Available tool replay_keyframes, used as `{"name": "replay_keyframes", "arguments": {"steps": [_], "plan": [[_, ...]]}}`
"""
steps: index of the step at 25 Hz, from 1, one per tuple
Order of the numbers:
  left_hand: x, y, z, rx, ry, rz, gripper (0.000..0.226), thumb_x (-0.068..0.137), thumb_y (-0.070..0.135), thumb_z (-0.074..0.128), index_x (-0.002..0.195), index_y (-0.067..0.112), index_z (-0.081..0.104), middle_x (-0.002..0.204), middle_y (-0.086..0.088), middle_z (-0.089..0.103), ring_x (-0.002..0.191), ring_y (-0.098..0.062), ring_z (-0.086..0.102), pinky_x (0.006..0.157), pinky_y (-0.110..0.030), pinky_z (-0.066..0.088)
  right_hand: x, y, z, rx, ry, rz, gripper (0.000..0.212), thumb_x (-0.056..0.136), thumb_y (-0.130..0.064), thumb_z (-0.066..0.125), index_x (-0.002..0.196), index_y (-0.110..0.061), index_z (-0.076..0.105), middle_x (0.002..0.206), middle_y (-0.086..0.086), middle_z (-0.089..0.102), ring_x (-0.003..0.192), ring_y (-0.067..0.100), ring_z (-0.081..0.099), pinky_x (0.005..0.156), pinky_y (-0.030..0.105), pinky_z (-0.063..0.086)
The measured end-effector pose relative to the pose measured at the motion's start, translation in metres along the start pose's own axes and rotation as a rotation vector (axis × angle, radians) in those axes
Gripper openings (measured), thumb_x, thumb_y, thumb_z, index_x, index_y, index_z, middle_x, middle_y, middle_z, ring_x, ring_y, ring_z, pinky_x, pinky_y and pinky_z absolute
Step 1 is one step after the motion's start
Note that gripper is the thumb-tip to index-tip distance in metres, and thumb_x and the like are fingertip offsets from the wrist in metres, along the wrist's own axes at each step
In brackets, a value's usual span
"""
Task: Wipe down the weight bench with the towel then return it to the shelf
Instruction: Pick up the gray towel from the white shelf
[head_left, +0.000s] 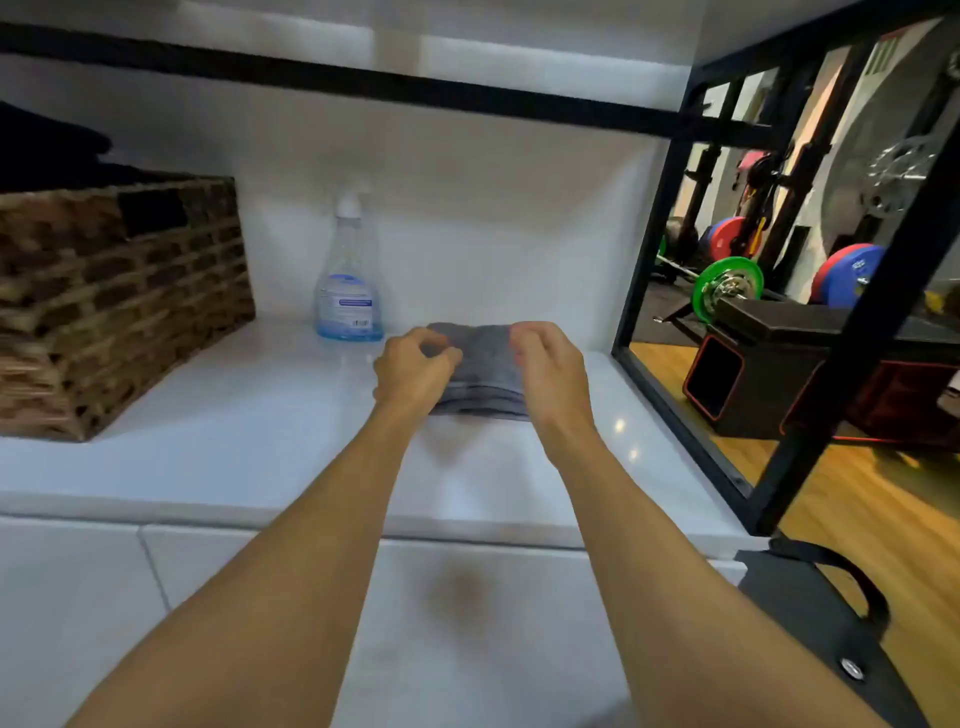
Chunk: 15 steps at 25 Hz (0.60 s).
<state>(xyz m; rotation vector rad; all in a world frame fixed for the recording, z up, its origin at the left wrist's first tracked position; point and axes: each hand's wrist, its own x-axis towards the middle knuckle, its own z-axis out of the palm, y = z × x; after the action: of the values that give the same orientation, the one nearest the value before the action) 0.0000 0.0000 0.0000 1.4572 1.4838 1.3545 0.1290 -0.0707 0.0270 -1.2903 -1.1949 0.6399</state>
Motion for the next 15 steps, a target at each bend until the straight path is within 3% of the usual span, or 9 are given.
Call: {"name": "replay_keyframes", "arguments": {"steps": [3, 6, 9, 11, 13, 15], "plan": [[0.027, -0.012, 0.011, 0.201, 0.08, -0.058, 0.045, 0.078, 0.038, 0.07, 0.116, 0.015, 0.06, 0.126, -0.012, 0.06, 0.117, -0.033, 0.055, 0.099, -0.046, 0.046, 0.042, 0.028, 0.003, -0.471, 0.009, 0.107, 0.039, 0.098, -0.037, 0.04, 0.132, -0.025, 0.054, 0.13, 0.002, 0.058, 0.119, 0.028, 0.052, 0.103, 0.046, 0.037], [0.038, -0.008, 0.016, 0.421, 0.008, -0.114, 0.066, 0.076, 0.037, 0.076, 0.126, 0.004, 0.049, 0.129, -0.017, 0.056, 0.121, -0.035, 0.052, 0.094, -0.038, 0.044, 0.065, 0.049, 0.007, -0.616, -0.046, 0.268, 0.049, 0.094, -0.043, 0.047, 0.138, -0.022, 0.046, 0.134, 0.009, 0.052, 0.123, 0.035, 0.048, 0.106, 0.049, 0.035], [0.04, 0.005, 0.012, 0.124, -0.142, -0.289, 0.055, 0.072, 0.015, 0.081, 0.114, 0.001, 0.048, 0.119, -0.018, 0.062, 0.113, -0.032, 0.061, 0.094, -0.035, 0.051, 0.073, 0.051, 0.01, -0.459, 0.047, 0.335, 0.031, 0.086, -0.022, 0.061, 0.112, -0.007, 0.051, 0.107, 0.011, 0.059, 0.095, 0.031, 0.058, 0.081, 0.037, 0.048], [0.037, 0.006, 0.001, -0.099, -0.175, -0.365, 0.051, 0.068, 0.005, 0.079, 0.106, -0.004, 0.047, 0.111, -0.02, 0.065, 0.104, -0.033, 0.065, 0.09, -0.041, 0.056, 0.069, 0.04, 0.006, -0.233, 0.061, 0.461, 0.011, 0.08, -0.007, 0.063, 0.084, -0.003, 0.054, 0.085, 0.013, 0.06, 0.074, 0.028, 0.055, 0.062, 0.031, 0.044], [0.03, 0.007, -0.012, -0.234, -0.188, -0.378, 0.058, 0.063, 0.003, 0.074, 0.116, -0.006, 0.053, 0.105, -0.02, 0.069, 0.092, -0.033, 0.069, 0.073, -0.039, 0.06, 0.06, 0.028, 0.0, -0.008, 0.023, 0.555, 0.014, 0.073, -0.005, 0.069, 0.083, -0.002, 0.059, 0.082, 0.013, 0.062, 0.077, 0.028, 0.058, 0.064, 0.03, 0.049], [0.013, 0.012, -0.03, -0.357, -0.223, -0.348, 0.052, 0.066, -0.002, 0.069, 0.117, -0.002, 0.059, 0.102, -0.019, 0.071, 0.083, -0.031, 0.07, 0.057, -0.031, 0.057, 0.05, 0.016, -0.004, 0.128, -0.025, 0.608, 0.032, 0.065, -0.009, 0.072, 0.095, -0.005, 0.063, 0.107, 0.014, 0.064, 0.095, 0.032, 0.063, 0.084, 0.039, 0.056]]}}
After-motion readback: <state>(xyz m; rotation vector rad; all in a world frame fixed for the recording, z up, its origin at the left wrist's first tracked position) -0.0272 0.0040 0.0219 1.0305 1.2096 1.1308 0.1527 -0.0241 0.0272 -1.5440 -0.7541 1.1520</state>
